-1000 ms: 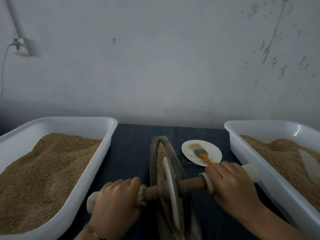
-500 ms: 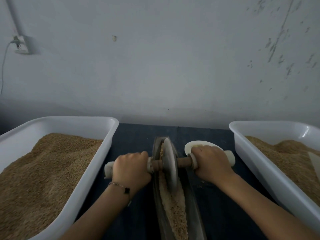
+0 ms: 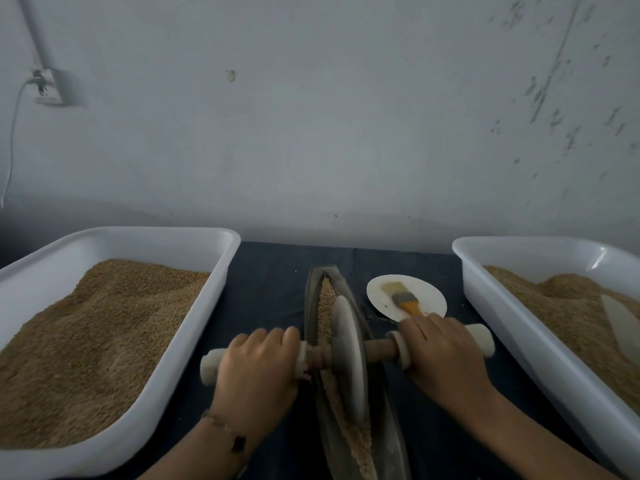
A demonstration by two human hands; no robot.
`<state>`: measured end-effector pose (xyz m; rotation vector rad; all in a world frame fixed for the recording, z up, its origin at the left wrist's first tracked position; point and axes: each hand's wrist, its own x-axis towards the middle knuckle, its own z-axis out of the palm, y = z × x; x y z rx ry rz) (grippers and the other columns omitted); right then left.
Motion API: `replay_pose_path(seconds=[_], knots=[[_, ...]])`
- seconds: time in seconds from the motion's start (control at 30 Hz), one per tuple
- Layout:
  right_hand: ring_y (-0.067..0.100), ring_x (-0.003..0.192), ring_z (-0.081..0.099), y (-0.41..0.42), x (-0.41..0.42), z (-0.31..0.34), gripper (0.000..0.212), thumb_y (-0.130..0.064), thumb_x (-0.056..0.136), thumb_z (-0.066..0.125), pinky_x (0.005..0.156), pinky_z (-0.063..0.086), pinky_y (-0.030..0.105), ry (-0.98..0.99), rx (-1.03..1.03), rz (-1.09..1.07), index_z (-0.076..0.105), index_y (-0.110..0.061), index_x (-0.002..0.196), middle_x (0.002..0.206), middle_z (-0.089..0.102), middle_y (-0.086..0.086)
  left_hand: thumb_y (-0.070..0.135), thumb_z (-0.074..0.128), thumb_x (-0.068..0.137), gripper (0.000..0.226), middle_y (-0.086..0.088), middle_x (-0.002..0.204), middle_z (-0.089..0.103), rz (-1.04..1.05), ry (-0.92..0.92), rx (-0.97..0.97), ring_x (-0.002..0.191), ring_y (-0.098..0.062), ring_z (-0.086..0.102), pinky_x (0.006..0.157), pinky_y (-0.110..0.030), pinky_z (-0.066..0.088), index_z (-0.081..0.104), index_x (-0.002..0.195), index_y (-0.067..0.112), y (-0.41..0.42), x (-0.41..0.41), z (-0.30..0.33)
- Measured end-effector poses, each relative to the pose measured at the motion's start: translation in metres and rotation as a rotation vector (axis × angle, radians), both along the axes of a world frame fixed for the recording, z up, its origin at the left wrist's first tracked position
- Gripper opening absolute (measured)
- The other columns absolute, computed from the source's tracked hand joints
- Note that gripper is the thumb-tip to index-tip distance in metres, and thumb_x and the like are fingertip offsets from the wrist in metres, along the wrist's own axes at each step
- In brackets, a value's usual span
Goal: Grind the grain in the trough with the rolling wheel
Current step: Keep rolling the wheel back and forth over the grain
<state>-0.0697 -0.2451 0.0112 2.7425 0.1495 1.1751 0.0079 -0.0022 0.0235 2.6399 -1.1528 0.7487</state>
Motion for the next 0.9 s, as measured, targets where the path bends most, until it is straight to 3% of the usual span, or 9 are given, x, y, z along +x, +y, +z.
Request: replay_pose_path(seconds=[0.2,0.37,0.5,0.57,0.63,0.9], knots=[[0.015,0.05,0.049,0.006,-0.035,0.009,0.041,-0.008,0.035,0.085,0.052,0.029,0.025,0.059,0.018,0.039,0.06,-0.019,0.066,0.062,0.054,-0.004,0.021,0.084,0.035,0.041,0.007,0.05,0.046,-0.05,-0.084,-0.055,0.042,-0.013,0.045,0.042,-0.025,0.03,0.049,0.057,0.023,0.012,-0.024,0.002],[0.014,0.047,0.048,-0.003,-0.015,0.002,0.045,-0.007,0.035,0.087,0.049,0.028,0.024,0.1,0.061,0.012,0.056,-0.019,0.064,0.059,0.054,-0.004,0.02,0.085,0.036,0.039,0.007,0.049,0.049,-0.03,-0.086,-0.033,0.041,-0.013,0.046,0.044,-0.023,0.031,0.051,0.055,0.021,0.0,-0.01,0.004],[0.019,0.047,0.052,-0.012,0.027,-0.004,0.043,-0.009,0.038,0.089,0.043,0.039,0.03,0.096,0.085,-0.06,0.057,-0.016,0.066,0.058,0.057,-0.001,0.023,0.084,0.054,0.029,0.003,0.057,0.057,0.081,-0.036,0.014,0.049,-0.015,0.054,0.05,-0.027,0.045,0.057,0.063,0.019,-0.02,0.022,0.001],[0.023,0.048,0.053,-0.016,0.049,-0.002,0.04,-0.006,0.039,0.086,0.044,0.038,0.031,0.074,0.058,-0.082,0.057,-0.013,0.066,0.058,0.057,0.002,0.027,0.068,0.077,0.015,0.004,0.074,0.062,0.176,-0.003,0.042,0.066,-0.015,0.057,0.064,-0.027,0.043,0.054,0.077,0.021,-0.03,0.042,0.004],[0.024,0.05,0.054,-0.019,0.071,0.006,0.036,-0.004,0.044,0.084,0.046,0.038,0.033,0.067,0.042,-0.108,0.057,-0.013,0.066,0.059,0.058,0.003,0.029,0.052,0.088,0.012,0.007,0.084,0.061,0.24,0.006,0.035,0.074,-0.013,0.054,0.068,-0.026,0.036,0.044,0.081,0.024,-0.037,0.062,0.007],[0.025,0.052,0.054,-0.016,0.078,0.015,0.032,-0.003,0.05,0.082,0.049,0.039,0.033,0.02,-0.024,-0.082,0.057,-0.011,0.067,0.061,0.058,0.005,0.031,0.049,0.09,0.02,0.01,0.077,0.051,0.263,0.044,0.011,0.066,-0.01,0.041,0.066,-0.024,0.031,0.033,0.079,0.026,-0.034,0.078,0.001]])
